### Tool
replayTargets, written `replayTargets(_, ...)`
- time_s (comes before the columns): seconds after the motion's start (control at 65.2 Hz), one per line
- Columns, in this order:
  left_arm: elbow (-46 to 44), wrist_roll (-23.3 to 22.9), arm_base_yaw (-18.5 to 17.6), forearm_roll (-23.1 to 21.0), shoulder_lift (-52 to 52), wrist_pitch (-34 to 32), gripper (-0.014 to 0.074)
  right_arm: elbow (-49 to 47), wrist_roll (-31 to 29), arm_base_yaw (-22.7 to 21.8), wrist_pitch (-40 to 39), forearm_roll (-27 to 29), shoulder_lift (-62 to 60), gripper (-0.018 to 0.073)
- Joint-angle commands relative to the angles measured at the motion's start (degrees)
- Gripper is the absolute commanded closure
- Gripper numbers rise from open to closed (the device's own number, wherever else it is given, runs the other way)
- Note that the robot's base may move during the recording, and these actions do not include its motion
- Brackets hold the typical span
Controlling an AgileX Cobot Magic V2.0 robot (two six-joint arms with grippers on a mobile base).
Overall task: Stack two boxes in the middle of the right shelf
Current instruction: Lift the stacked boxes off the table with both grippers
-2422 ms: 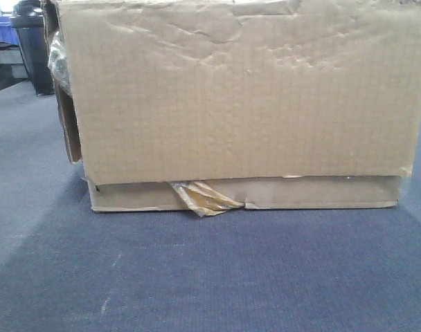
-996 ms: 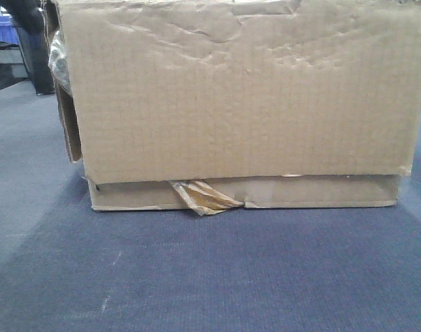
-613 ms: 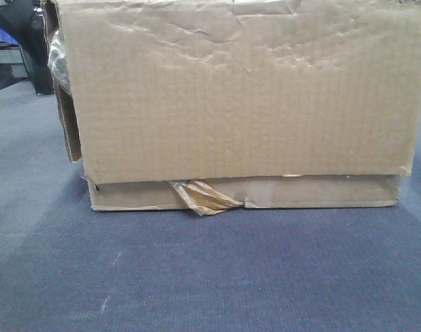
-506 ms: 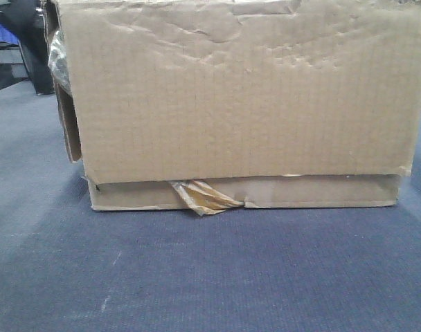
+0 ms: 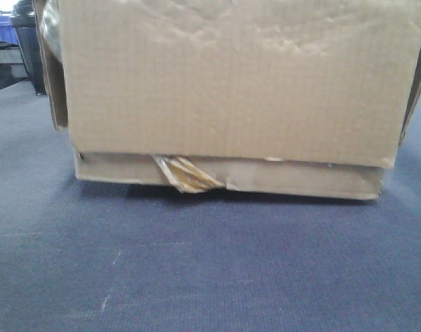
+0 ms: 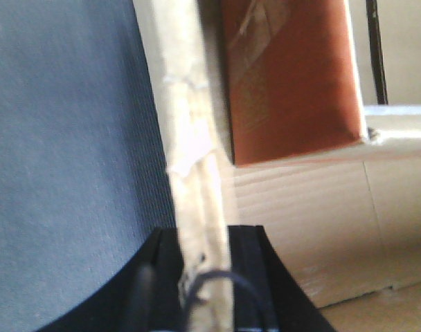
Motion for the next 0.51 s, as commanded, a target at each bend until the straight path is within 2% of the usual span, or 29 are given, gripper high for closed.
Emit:
replayTargets(0.0, -1.7, -0.6, 0.3, 0.3, -3.1, -1.5, 0.0708, -0.5, -0.3, -0.2, -2.4, -0.9, -3.3, 0.0713)
replayTargets(0.276, -1.7, -0.6, 0.3, 0.4, -11.0, -1.5, 0.0708, -0.5, 0.6, -0.2, -8.6, -0.8, -12.4, 0.0713)
replayTargets(0.491, -1.7, -0.6, 0.3, 0.1, -18.8, -6.6, 0.0708, -0.5, 0.6, -0.2, -14.3, -0.8, -20.2, 0.0713)
